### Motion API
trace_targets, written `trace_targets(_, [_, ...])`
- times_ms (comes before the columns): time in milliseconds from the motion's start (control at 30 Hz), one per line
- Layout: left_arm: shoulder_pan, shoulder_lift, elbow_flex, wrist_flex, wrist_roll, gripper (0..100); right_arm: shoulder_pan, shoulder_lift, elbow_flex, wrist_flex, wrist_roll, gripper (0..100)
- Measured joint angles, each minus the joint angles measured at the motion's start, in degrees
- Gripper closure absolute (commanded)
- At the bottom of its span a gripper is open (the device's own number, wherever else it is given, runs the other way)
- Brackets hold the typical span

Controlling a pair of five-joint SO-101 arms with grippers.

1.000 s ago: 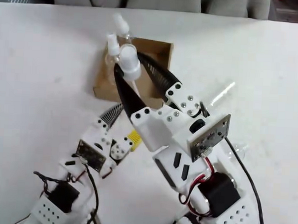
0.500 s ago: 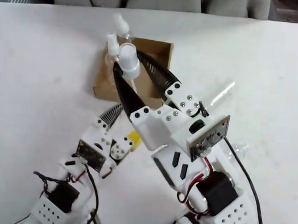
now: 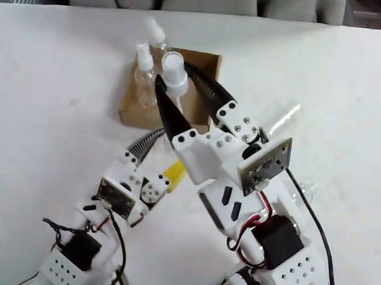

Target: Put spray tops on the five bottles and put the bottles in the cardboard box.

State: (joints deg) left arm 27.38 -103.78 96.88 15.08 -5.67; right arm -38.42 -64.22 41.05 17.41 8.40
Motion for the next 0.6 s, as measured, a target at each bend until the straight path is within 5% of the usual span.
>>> trace_targets(600, [0.0, 0.0, 0.0, 0.0, 0.0, 98, -0.7, -0.35, -1.49, 1.76, 0.0, 98.1])
